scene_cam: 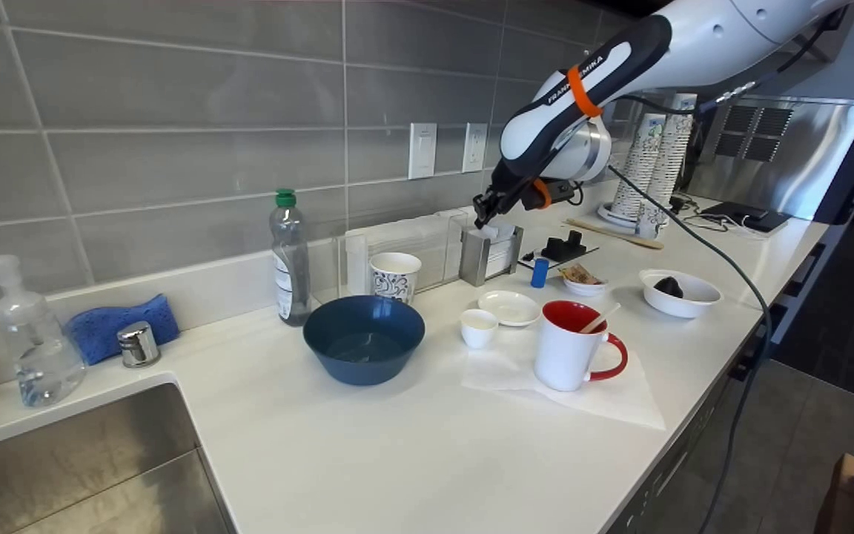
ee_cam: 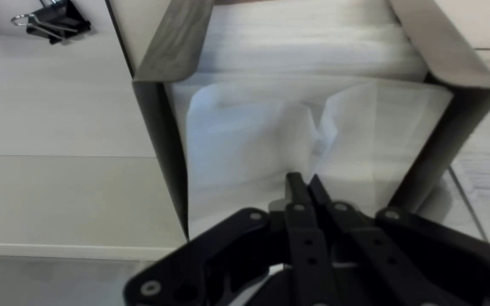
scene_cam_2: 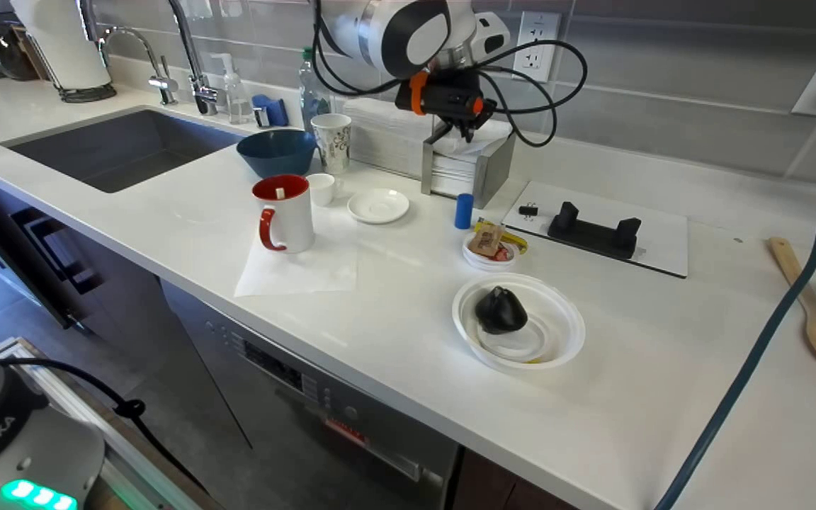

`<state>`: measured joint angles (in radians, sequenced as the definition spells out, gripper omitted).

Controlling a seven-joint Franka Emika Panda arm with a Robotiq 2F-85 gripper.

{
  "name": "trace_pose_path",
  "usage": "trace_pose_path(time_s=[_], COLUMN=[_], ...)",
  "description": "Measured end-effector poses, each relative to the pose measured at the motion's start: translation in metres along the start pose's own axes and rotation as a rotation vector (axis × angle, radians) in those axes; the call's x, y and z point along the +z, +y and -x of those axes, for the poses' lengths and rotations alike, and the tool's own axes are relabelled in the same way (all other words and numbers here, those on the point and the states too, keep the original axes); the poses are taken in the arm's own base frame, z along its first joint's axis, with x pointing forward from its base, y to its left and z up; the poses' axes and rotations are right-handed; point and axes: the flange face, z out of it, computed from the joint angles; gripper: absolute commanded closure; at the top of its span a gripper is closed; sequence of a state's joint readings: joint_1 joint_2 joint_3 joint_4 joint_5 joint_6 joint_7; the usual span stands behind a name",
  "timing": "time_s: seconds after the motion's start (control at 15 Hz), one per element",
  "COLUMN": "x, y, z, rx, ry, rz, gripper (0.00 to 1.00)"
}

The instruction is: Pick up one napkin from the napkin holder and put it on the empty white plate

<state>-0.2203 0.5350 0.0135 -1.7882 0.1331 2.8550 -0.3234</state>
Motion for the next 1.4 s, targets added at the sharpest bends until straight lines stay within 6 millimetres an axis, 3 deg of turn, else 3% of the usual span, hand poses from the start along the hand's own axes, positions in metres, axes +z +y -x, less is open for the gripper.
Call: trace_pose_path(time_s=[0.6, 1.4], x=[-0.04, -0.109], y=[0.009, -0.005], z=[-0.004, 0.061], rx=[0.106, 0.172], ry=[0.013, -0.268], rz=[0.024, -0.073], gripper=[1.0, 1.0])
